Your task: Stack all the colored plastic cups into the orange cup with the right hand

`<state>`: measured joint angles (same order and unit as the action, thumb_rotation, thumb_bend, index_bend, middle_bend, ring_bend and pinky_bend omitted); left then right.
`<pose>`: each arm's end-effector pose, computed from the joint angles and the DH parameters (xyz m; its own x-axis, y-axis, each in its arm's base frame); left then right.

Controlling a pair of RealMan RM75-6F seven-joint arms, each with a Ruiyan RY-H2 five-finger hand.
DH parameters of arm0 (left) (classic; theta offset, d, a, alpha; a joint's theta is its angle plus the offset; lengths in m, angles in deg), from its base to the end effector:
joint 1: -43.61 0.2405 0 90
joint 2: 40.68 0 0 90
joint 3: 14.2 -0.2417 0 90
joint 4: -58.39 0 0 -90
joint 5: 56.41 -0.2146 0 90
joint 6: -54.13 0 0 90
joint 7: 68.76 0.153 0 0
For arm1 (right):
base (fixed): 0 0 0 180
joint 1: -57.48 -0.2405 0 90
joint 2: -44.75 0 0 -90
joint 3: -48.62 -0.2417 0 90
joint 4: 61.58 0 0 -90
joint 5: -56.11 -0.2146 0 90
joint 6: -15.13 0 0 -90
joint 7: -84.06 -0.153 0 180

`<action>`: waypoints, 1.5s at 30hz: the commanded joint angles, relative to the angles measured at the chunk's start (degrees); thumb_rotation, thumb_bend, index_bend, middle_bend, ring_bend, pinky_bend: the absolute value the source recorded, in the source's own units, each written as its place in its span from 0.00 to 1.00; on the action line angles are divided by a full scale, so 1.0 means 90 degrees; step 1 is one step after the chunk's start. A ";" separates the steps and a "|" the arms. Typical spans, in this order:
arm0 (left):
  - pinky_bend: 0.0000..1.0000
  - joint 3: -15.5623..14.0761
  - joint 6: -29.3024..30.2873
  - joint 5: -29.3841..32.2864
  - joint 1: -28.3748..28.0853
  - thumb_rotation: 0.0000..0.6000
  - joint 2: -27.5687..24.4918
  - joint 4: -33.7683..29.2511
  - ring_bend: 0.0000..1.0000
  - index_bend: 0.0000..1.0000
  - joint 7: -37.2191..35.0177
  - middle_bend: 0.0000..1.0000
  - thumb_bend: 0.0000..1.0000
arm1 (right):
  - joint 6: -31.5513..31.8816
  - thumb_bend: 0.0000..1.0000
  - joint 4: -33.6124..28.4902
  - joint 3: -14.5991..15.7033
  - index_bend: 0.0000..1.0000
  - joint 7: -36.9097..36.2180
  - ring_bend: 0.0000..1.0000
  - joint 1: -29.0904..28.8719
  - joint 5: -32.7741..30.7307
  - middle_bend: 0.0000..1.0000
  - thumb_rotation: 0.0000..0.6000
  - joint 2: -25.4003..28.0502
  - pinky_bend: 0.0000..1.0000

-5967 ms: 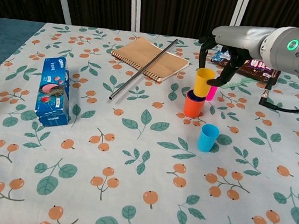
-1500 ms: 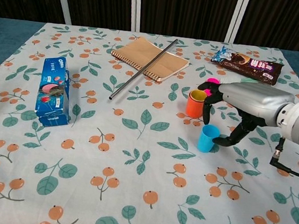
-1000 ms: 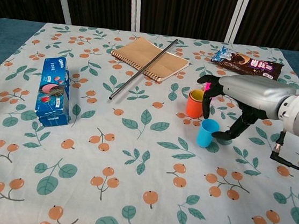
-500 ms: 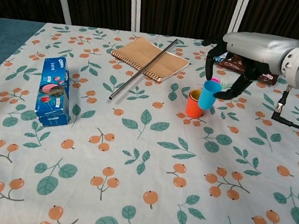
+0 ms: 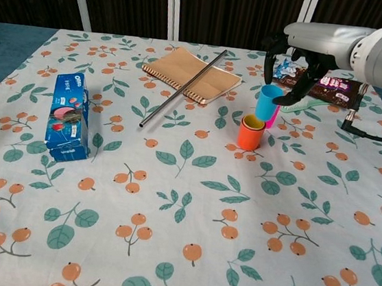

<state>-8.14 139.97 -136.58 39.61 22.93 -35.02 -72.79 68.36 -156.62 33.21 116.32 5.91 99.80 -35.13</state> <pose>-0.3081 0.1954 0.1657 0.3097 -0.0671 0.9485 0.9483 0.0949 -0.3029 -0.0869 -0.3745 0.0190 0.4727 -0.2567 0.8430 -0.8627 -0.3298 0.3833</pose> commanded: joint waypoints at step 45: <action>0.00 0.0015 0.0001 0.0030 0.0006 1.00 -0.0010 0.0013 0.00 0.22 -0.0010 0.01 0.24 | -0.0039 0.35 0.1134 0.0264 0.30 -0.0044 0.10 -0.0464 -0.0550 0.00 1.00 -0.0624 0.19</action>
<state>-8.00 139.99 -136.32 39.66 22.85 -34.90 -72.87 68.30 -147.53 35.62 116.13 1.96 94.82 -40.35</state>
